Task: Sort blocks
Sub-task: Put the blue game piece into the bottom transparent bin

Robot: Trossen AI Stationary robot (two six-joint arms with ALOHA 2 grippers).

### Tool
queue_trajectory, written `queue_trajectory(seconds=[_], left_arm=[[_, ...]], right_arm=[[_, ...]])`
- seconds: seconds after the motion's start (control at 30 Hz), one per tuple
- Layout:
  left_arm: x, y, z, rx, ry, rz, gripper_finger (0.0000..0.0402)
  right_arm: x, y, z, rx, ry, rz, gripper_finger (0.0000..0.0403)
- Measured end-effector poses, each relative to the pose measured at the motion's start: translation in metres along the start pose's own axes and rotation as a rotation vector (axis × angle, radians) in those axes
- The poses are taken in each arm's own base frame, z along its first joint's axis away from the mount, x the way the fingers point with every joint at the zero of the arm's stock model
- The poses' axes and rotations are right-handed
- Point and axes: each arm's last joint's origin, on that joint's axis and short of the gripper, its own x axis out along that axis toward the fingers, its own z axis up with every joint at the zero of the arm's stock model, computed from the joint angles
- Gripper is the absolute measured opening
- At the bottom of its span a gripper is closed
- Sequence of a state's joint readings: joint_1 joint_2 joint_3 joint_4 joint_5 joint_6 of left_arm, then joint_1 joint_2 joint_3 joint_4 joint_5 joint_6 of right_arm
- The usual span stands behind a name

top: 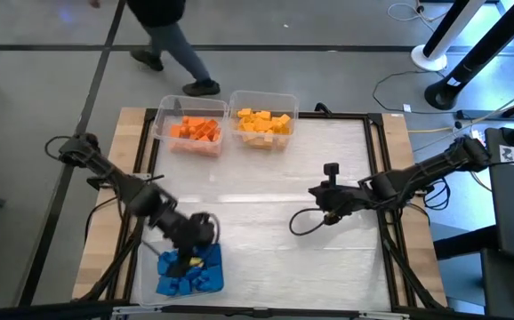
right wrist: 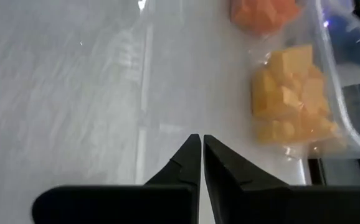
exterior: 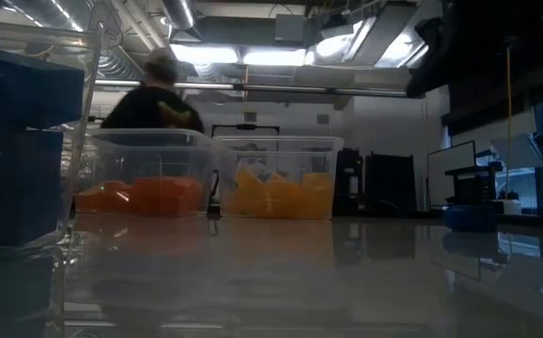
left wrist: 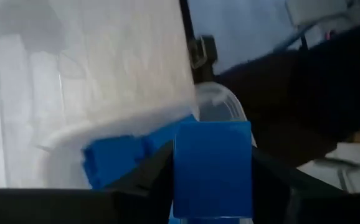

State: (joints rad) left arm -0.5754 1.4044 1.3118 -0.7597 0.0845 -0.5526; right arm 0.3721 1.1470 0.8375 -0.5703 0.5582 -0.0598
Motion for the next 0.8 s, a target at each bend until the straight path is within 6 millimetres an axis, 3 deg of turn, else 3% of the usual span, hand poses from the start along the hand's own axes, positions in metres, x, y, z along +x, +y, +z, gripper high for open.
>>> queue_trajectory(seconds=[0.17, 0.4, 0.6, 0.8], left_arm=[[0.021, -0.017, -0.026, 0.031, 0.062, 0.043, 0.0163], [0.042, -0.010, -0.047, -0.124, 0.132, 0.116, 0.0167], [0.042, -0.005, -0.049, -0.153, 0.173, 0.123, 0.0168], [0.039, -0.011, -0.052, -0.089, 0.152, 0.114, 0.0168]], right_arm=[[0.010, -0.015, -0.004, 0.061, 0.042, 0.077, 0.0038], [0.023, -0.041, -0.011, 0.161, 0.097, 0.076, 0.0137], [0.027, -0.056, -0.029, 0.095, 0.242, 0.064, 0.0194], [0.028, -0.070, -0.050, 0.048, 0.406, 0.150, 0.0206]])
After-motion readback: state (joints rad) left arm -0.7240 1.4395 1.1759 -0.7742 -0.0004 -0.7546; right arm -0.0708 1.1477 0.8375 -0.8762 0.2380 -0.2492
